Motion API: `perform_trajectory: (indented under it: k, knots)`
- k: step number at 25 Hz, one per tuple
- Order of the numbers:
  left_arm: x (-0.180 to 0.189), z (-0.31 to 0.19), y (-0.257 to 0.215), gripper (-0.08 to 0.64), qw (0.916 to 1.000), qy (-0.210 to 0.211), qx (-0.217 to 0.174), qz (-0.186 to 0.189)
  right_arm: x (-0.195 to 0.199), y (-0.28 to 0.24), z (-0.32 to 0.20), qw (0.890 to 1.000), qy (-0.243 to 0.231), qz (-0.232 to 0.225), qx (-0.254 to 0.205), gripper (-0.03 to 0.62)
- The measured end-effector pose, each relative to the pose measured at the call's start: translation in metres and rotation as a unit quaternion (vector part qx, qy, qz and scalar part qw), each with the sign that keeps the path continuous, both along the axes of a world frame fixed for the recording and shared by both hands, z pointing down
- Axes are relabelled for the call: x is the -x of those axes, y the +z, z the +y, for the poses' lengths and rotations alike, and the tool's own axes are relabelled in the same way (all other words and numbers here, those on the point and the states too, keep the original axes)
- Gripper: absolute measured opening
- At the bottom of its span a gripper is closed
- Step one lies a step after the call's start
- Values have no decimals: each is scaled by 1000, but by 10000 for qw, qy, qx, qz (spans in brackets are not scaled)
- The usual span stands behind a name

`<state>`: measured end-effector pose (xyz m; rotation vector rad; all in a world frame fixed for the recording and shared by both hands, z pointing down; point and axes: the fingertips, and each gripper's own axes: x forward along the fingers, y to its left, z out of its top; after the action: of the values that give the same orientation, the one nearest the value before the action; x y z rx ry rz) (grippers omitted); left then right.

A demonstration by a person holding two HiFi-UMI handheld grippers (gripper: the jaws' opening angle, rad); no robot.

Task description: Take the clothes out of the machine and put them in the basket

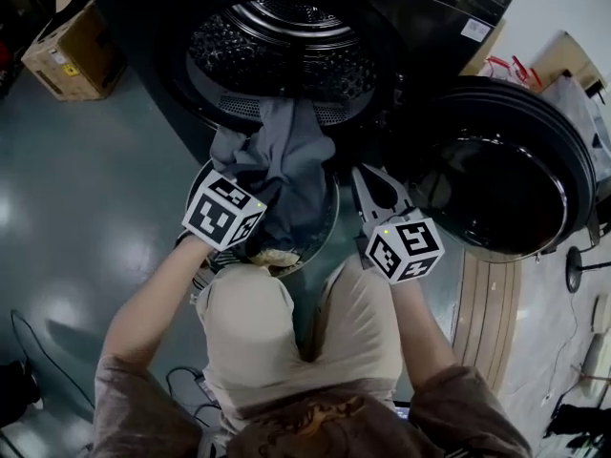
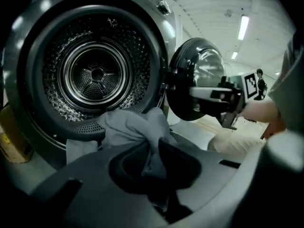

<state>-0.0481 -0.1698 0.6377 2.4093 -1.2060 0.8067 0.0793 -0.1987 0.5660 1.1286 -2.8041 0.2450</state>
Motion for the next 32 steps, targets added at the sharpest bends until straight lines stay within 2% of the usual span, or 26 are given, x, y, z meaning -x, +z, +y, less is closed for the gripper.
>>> perform_trajectory:
  k: [4, 9, 10, 12, 15, 17, 20, 23, 26, 32]
  knots:
    - [11, 43, -2, 55, 9994, -108, 241, 202, 16, 1, -3, 9998, -166, -74, 20, -3]
    - [21, 71, 3, 68, 9984, -180, 459, 280, 39, 1, -3, 9992, -384, -126, 50, -3]
    - [25, 70, 4, 101, 9985, -268, 422, 218, 43, 2, -4, 9990, -414, -127, 56, -3]
    - [34, 64, 3, 222, 9984, -499, 225, 109, 49, 4, -6, 9989, -447, -118, 82, -3]
    - [48, 48, -14, 305, 9964, -808, -171, 211, 58, 7, -8, 9987, -476, -66, 170, -3]
    - [57, 34, -27, 305, 9949, -883, -407, 257, 64, 5, -8, 9985, -484, -19, 249, -3]
    - [64, 18, -46, 305, 9936, -914, -457, 482, 74, -6, -9, 9977, -515, 61, 426, -3]
    - [61, 14, -86, 308, 9916, -766, -580, 864, 82, -37, -8, 9962, -578, 145, 638, -3]
    - [64, 18, -143, 308, 9896, -665, -624, 1116, 94, -92, -2, 9942, -744, 183, 761, -3]
    - [75, 30, -302, 308, 9848, -736, -665, 1425, 104, -242, 11, 9899, -1023, 346, 924, -3]
